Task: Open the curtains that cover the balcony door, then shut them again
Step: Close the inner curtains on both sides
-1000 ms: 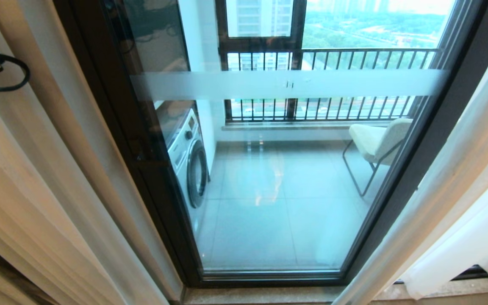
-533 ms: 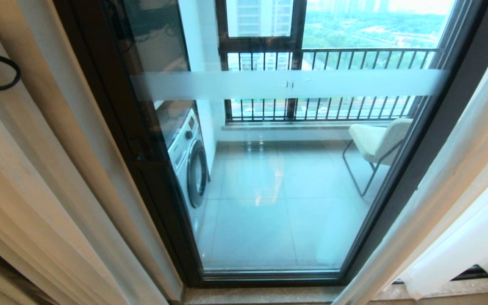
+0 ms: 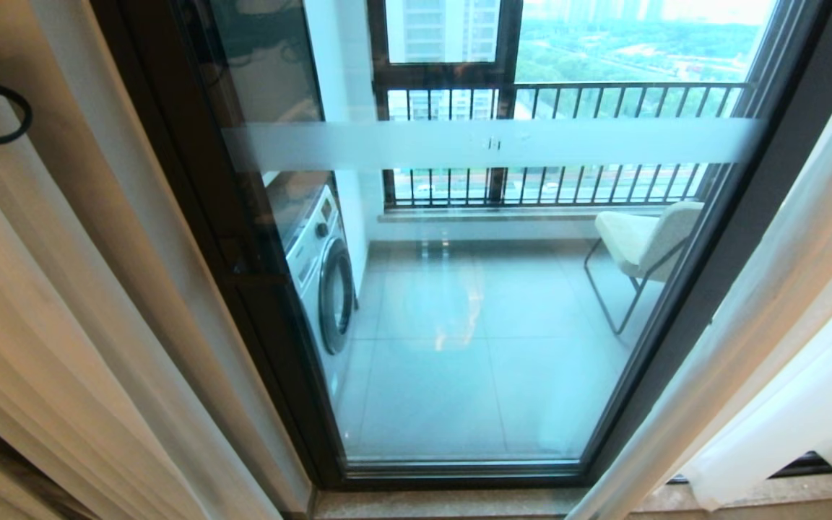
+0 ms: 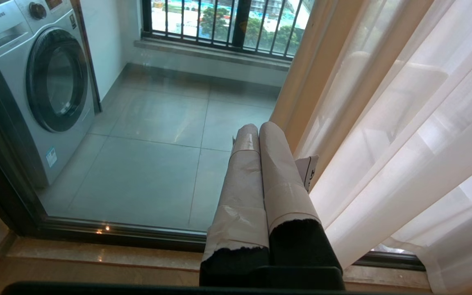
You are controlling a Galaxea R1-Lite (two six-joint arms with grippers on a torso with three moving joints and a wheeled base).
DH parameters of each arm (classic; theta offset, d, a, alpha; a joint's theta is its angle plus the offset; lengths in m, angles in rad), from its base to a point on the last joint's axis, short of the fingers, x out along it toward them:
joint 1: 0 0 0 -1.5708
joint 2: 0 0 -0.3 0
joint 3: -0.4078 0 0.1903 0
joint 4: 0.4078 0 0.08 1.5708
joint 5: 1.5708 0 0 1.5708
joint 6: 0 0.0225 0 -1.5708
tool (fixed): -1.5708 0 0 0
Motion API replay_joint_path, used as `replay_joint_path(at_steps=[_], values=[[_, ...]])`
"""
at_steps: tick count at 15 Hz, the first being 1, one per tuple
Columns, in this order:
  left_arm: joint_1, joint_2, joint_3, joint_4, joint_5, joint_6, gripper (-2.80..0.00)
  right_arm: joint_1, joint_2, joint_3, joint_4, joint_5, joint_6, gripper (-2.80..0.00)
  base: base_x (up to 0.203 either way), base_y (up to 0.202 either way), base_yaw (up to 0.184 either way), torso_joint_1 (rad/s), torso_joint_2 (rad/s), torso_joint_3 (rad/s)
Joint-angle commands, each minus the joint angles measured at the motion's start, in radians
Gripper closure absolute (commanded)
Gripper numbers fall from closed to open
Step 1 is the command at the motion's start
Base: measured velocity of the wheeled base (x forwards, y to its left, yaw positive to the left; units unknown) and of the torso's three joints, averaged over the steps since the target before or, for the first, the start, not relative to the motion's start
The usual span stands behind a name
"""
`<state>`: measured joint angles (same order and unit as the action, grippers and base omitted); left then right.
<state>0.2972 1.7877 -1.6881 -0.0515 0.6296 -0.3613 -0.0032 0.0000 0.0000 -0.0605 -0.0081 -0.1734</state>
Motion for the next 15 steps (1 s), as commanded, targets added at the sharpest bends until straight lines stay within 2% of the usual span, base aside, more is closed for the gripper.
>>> replay_joint_path(at_steps=[1, 9, 15], values=[[0.0, -0.004, 0.0, -0.001, 0.004, -0.002, 0.0, 0.0, 0.0, 0.0, -0.001, 0.0, -0.003, 0.0, 0.0, 0.0, 0.0, 0.0, 0.0, 0.0], [0.0, -0.031, 0.013, 0.001, 0.009, -0.001, 0.0, 0.0, 0.0, 0.0, -0.001, 0.0, -0.001, 0.0, 0.0, 0.0, 0.0, 0.0, 0.0, 0.0], [-0.007, -0.139, 0.132, 0.001, 0.009, -0.001, 0.0, 0.0, 0.0, 0.0, -0.001, 0.0, -0.001, 0.0, 0.0, 0.0, 0.0, 0.0, 0.0, 0.0]])
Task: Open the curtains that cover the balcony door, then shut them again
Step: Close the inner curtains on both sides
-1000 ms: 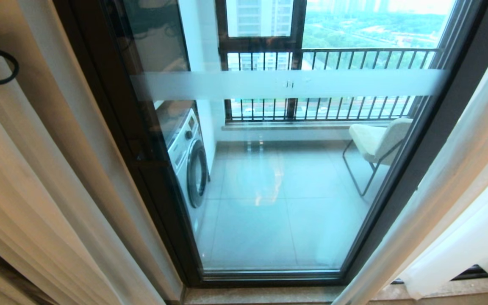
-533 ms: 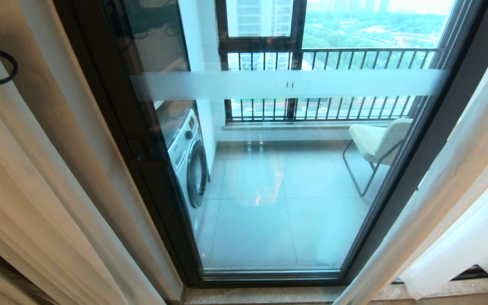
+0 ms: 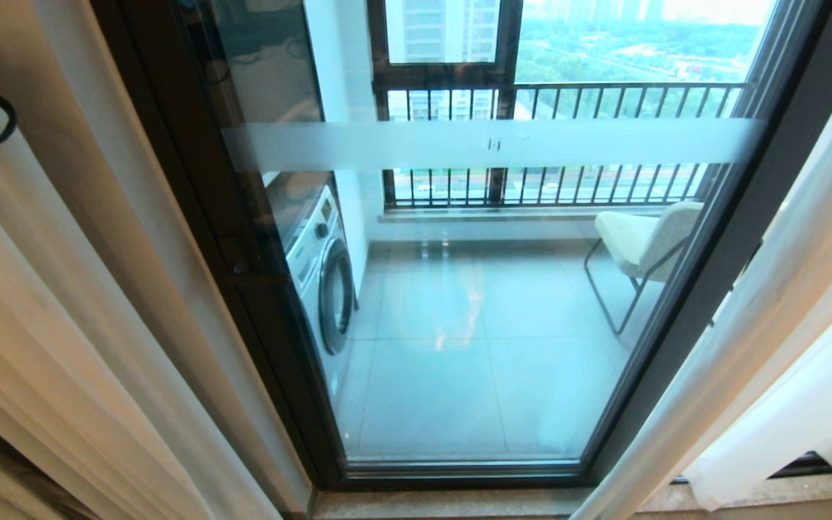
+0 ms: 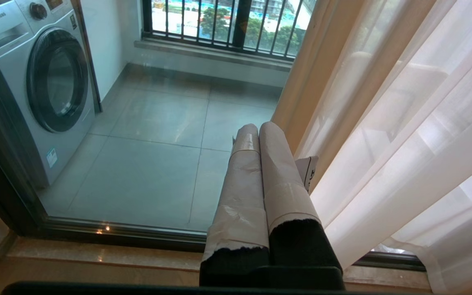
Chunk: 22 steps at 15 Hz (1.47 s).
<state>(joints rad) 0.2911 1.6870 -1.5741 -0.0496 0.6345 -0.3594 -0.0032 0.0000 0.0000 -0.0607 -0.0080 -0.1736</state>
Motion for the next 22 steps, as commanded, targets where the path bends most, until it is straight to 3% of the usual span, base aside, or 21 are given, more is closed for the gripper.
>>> replay_joint_path(at_steps=[1, 12, 17, 22], values=[[-0.002, -0.059, 0.032, -0.001, 0.004, -0.003, 0.0, 0.0, 0.0, 0.0, -0.001, 0.0, -0.001, 0.0, 0.0, 0.0, 0.0, 0.0, 0.0, 0.0], [-0.029, -0.177, 0.093, 0.0, -0.006, -0.003, 0.0, 0.0, 0.0, 0.0, -0.001, 0.0, -0.001, 0.0, 0.0, 0.0, 0.0, 0.0, 0.0, 0.0], [-0.074, -0.188, 0.09, 0.002, -0.188, 0.009, 0.0, 0.0, 0.0, 0.0, -0.001, 0.0, -0.001, 0.0, 0.0, 0.0, 0.0, 0.0, 0.0, 0.0], [-0.182, -0.148, 0.006, 0.001, -0.232, 0.01, 0.0, 0.0, 0.0, 0.0, -0.001, 0.0, -0.002, 0.0, 0.0, 0.0, 0.0, 0.0, 0.0, 0.0]])
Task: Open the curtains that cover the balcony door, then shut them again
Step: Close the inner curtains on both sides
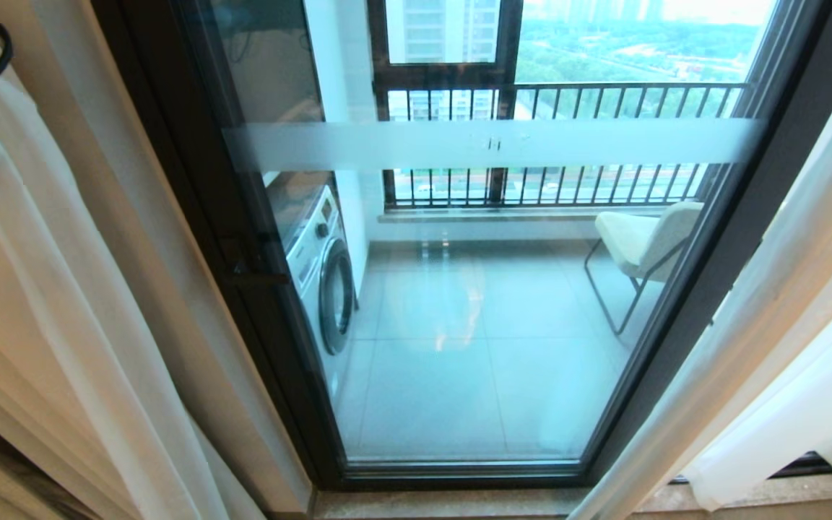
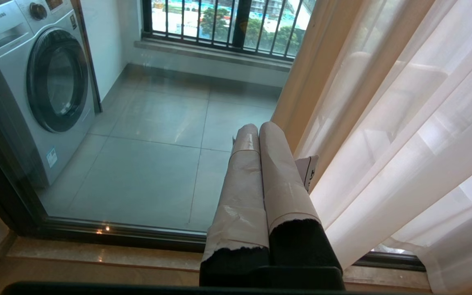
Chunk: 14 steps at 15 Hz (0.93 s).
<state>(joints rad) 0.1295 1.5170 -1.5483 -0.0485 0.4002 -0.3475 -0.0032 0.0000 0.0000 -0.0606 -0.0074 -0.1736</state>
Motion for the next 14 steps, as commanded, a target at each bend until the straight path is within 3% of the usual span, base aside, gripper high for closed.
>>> replay_joint_path(at_steps=[1, 8, 14], values=[[-0.028, 0.034, -0.03, 0.0, 0.001, -0.002, 0.0, 0.0, 0.0, 0.0, -0.001, 0.0, -0.001, 0.0, 0.0, 0.0, 0.0, 0.0, 0.0, 0.0], [-0.098, 0.095, -0.107, 0.076, 0.003, -0.004, 0.0, 0.0, 0.0, 0.0, -0.001, 0.0, -0.001, 0.0, 0.0, 0.0, 0.0, 0.0, 0.0, 0.0], [-0.099, 0.117, -0.115, 0.076, 0.002, -0.004, 0.0, 0.0, 0.0, 0.0, -0.001, 0.0, -0.001, 0.0, 0.0, 0.0, 0.0, 0.0, 0.0, 0.0]])
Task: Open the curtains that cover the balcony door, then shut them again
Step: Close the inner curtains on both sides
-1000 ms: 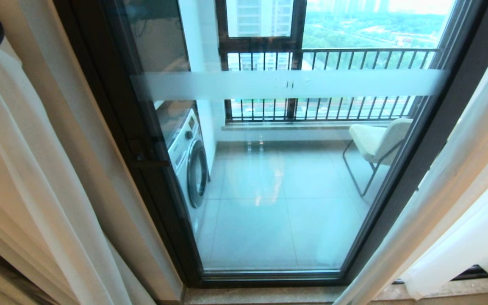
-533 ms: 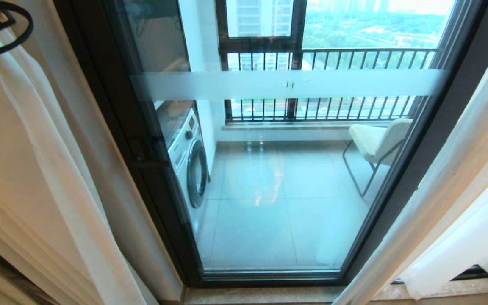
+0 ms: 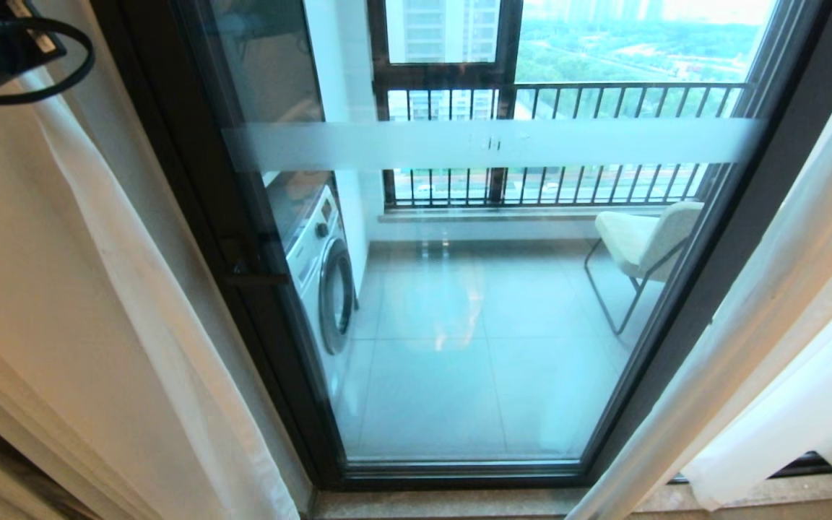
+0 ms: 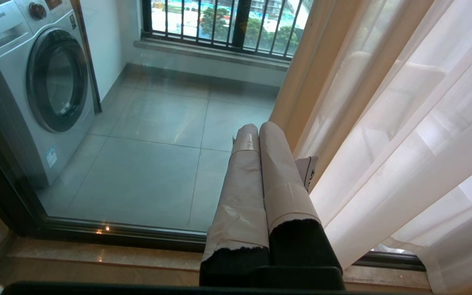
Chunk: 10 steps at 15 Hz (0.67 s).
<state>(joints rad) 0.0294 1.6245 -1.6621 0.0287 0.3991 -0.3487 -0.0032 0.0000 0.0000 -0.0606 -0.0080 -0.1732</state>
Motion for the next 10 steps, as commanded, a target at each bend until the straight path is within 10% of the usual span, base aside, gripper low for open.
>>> replay_joint_path(at_steps=[1, 10], values=[[0.001, 0.014, -0.001, -0.001, 0.003, -0.001, 0.0, 0.0, 0.0, 0.0, -0.001, 0.0, -0.002, 0.0, 0.0, 0.0, 0.0, 0.0, 0.0, 0.0], [-0.029, 0.039, -0.028, -0.002, -0.003, 0.005, 0.0, 0.0, 0.0, 0.0, 0.0, 0.0, -0.002, 0.0, 0.0, 0.0, 0.0, 0.0, 0.0, 0.0]])
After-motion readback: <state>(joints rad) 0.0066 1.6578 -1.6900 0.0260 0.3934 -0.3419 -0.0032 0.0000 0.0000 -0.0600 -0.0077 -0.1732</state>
